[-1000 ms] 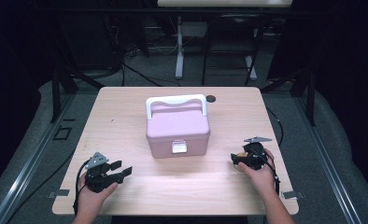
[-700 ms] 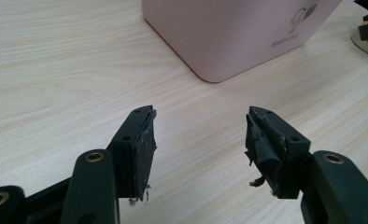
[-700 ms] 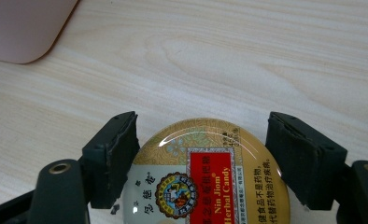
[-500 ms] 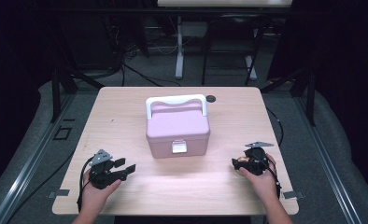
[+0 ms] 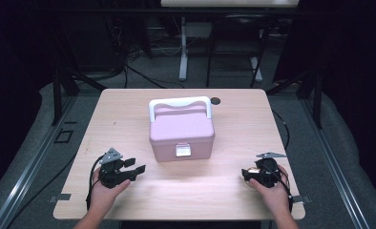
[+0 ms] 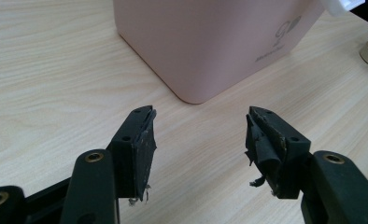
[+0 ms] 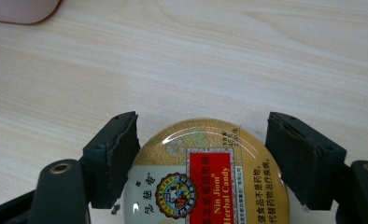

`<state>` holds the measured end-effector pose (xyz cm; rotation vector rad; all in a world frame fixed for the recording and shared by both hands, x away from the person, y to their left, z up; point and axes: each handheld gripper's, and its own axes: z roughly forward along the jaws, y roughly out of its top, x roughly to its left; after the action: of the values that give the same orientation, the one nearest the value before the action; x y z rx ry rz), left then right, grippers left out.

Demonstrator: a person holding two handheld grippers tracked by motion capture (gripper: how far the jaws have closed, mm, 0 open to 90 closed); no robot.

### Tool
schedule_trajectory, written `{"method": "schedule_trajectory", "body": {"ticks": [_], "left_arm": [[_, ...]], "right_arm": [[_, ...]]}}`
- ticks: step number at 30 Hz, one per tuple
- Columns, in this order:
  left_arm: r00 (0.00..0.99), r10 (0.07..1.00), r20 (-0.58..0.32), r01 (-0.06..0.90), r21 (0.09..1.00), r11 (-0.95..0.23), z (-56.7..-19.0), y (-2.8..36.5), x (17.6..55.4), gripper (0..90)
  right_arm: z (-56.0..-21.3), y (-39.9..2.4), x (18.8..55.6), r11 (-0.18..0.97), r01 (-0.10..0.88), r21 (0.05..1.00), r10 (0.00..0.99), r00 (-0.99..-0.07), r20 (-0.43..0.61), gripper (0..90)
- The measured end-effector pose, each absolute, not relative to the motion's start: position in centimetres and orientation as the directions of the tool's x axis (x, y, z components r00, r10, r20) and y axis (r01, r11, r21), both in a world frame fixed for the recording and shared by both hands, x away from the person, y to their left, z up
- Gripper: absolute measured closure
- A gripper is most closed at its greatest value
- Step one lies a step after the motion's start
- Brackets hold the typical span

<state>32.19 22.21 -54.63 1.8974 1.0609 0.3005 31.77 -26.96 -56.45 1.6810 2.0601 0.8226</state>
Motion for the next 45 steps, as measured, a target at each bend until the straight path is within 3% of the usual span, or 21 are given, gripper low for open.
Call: {"method": "schedule_trajectory", "body": {"ticks": [12, 21, 28, 34, 38, 45], "left_arm": [[0.605, 0.769, -0.207, 0.549, 0.808, -0.214, -54.6, 22.1, 32.4, 42.0], [0.610, 0.772, -0.179, 0.520, 0.825, -0.220, -54.4, 22.1, 32.3, 44.5], [0.593, 0.778, -0.209, 0.517, 0.839, -0.169, -53.8, 22.3, 32.5, 45.1], [0.575, 0.798, -0.182, 0.534, 0.822, -0.198, -53.7, 21.8, 32.8, 46.0], [0.579, 0.789, -0.206, 0.547, 0.815, -0.188, -53.4, 21.2, 33.3, 52.3], [0.560, 0.802, -0.210, 0.545, 0.822, -0.166, -52.8, 20.0, 34.4, 53.2]], "right_arm": [[-56.0, -26.8, 30.9, 0.120, 0.759, 0.640, 0.968, -0.233, 0.095, 23.9], [-55.0, -25.8, 30.6, 0.166, 0.693, 0.702, 0.957, -0.285, 0.055, 24.4], [-54.1, -25.6, 30.5, 0.167, 0.617, 0.769, 0.951, -0.307, 0.039, 34.3], [-53.0, -25.4, 30.7, 0.143, 0.564, 0.814, 0.943, -0.326, 0.061, 44.9], [-52.6, -24.9, 31.4, 0.128, 0.570, 0.812, 0.932, -0.348, 0.098, 45.5], [-52.3, -23.4, 32.8, 0.111, 0.571, 0.813, 0.915, -0.378, 0.140, 53.7]]}}
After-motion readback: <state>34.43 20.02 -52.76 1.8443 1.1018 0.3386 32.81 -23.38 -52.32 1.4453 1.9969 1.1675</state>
